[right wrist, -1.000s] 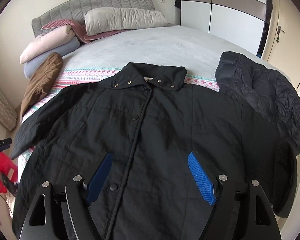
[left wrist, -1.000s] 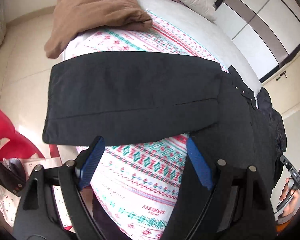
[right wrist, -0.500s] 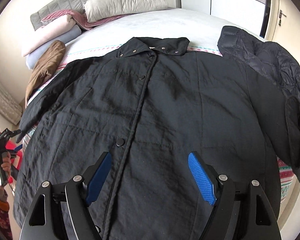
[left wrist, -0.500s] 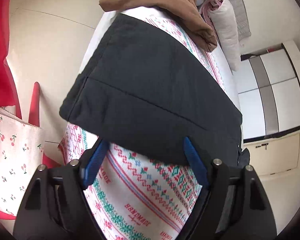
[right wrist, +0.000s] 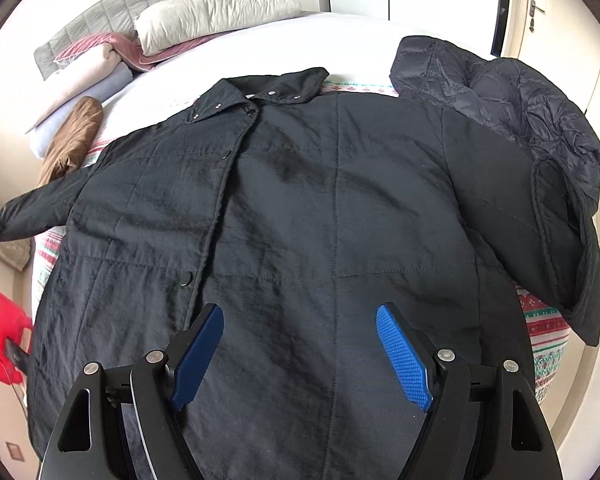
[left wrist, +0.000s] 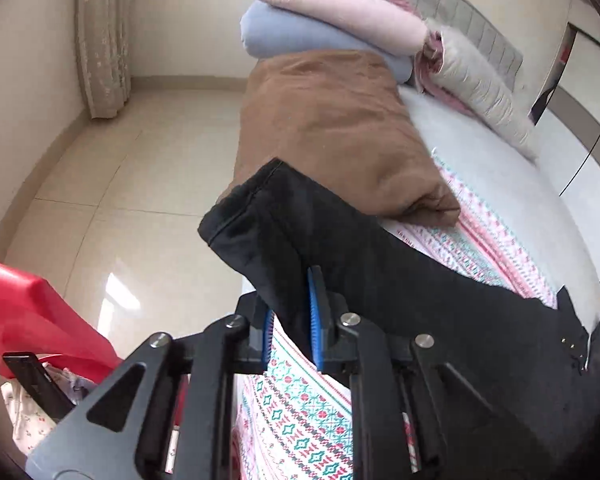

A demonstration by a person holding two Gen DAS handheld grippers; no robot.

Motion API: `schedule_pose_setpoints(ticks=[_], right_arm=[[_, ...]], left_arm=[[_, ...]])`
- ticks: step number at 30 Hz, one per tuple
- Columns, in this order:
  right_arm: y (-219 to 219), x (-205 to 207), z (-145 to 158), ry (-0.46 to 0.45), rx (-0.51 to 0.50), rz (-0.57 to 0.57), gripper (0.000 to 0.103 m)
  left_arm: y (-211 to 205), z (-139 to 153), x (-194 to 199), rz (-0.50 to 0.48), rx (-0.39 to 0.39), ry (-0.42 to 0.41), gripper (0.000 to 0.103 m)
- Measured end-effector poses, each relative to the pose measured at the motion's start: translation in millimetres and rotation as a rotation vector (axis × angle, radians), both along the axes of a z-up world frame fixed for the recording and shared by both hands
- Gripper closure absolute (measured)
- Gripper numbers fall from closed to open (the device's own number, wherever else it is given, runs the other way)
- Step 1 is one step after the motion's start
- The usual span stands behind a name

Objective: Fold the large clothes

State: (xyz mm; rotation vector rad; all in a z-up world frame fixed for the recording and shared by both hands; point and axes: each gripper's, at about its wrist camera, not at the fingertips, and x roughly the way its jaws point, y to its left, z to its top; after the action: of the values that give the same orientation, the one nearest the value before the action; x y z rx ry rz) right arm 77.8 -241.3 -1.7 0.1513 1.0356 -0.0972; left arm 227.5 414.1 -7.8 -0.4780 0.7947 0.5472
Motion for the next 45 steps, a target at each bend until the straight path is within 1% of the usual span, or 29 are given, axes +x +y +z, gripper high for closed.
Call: schedule_pose_setpoints(ticks=[1,2,3,4,5,6,7,10,12,14,18,22,25,27,29,31,34,36,38,39,40,41,42,43,45], right_arm=[[-4.4,-3.2,1.3,-0.005,0.005,-0.004,0.023],[-9.4,-7.0,3.1,-0.012,0.006,-0.007,0.023],[-15.2,-11.3,5.1,-0.017,0.002,-0.012,0.023],[-21.5,-14.9,6.9,-0.022,-0.006,-0.019,0.023],[-27.8,-18.0,9.0,-0.024,-0.015,-0.028,0.023],[-36.5,-21.4,11.4,-0.025,-0.023,-0.044,0.023],[-44.2,-23.9,13.9,-0.026,-0.029,-0.062,0.023],[-69.5,-32.3,21.9,-0.036,-0.041,-0.125,0.023],[-84.1,-37.4,27.3,-0.04,-0.09,-0.163,0.023],[-98.4,-41.8,32.6,-0.045,-0.122,-0.201,0.023],[-134.9,-54.1,40.3,-0.055,-0.106,-0.28,0.023],[-172.5,-69.9,46.5,-0.058,-0.142,-0.355,0.023],[-198.7,-80.9,48.4,-0.067,-0.143,-0.402,0.023],[-205.4,-83.6,45.3,-0.064,-0.147,-0.386,0.023],[-203.8,-80.8,36.9,-0.054,-0.135,-0.337,0.023],[-196.8,-71.5,24.2,-0.03,-0.141,-0.279,0.023],[-184.8,-50.3,-1.7,0.027,-0.166,-0.199,0.023],[-179.0,-37.0,-18.4,0.052,-0.228,-0.182,0.023],[-179.1,-28.8,-26.2,0.044,-0.314,-0.186,0.024],[-181.8,-27.5,-25.1,0.026,-0.345,-0.193,0.026],[-186.4,-27.7,-20.7,-0.002,-0.339,-0.187,0.035],[-192.1,-29.0,-13.1,-0.032,-0.307,-0.175,0.064],[-198.5,-30.1,-4.7,-0.046,-0.275,-0.173,0.084],[-205.0,-32.5,7.0,-0.066,-0.278,-0.192,0.092],[-212.7,-37.1,35.2,-0.123,-0.357,-0.208,0.094]], left_arm=[[-3.6,-0.9,-0.2,-0.002,0.014,0.023,0.078],[-8.9,-0.1,-2.7,-0.01,0.036,0.023,0.064],[-15.1,1.6,-6.7,-0.016,0.063,0.011,0.04],[-23.1,3.6,-16.0,-0.024,0.092,-0.005,0.03],[-30.0,5.8,-28.6,-0.041,0.117,-0.028,0.024],[-38.4,8.4,-32.8,-0.066,0.137,-0.041,0.024],[-46.0,10.7,-35.7,-0.096,0.148,-0.036,0.024],[-76.9,17.0,-35.6,-0.205,0.149,0.009,0.024],[-103.3,21.9,-36.1,-0.283,0.141,0.027,0.022],[-132.8,26.5,-36.8,-0.373,0.134,0.035,0.021],[-198.1,35.4,-40.5,-0.578,0.151,0.047,0.021],[-264.2,44.6,-47.9,-0.763,0.199,0.053,0.021],[-307.5,50.0,-51.7,-0.868,0.227,0.049,0.02],[-335.8,51.2,-52.4,-0.927,0.226,0.049,0.02],[-363.0,50.3,-50.0,-0.976,0.214,0.06,0.02],[-391.4,47.8,-49.1,-1.022,0.201,0.075,0.021],[-430.7,43.7,-54.0,-1.088,0.208,0.095,0.021],[-454.3,42.3,-57.5,-1.132,0.205,0.103,0.021],[-472.8,39.8,-56.4,-1.165,0.196,0.111,0.021],[-482.4,39.4,-56.9,-1.183,0.193,0.115,0.021],[-491.8,39.5,-56.4,-1.199,0.192,0.118,0.021],[-501.2,39.9,-55.2,-1.215,0.193,0.118,0.021],[-510.9,40.8,-53.6,-1.231,0.192,0.114,0.021],[-521.9,42.1,-50.5,-1.245,0.188,0.108,0.021],[-544.3,43.6,-42.8,-1.269,0.171,0.082,0.021]])
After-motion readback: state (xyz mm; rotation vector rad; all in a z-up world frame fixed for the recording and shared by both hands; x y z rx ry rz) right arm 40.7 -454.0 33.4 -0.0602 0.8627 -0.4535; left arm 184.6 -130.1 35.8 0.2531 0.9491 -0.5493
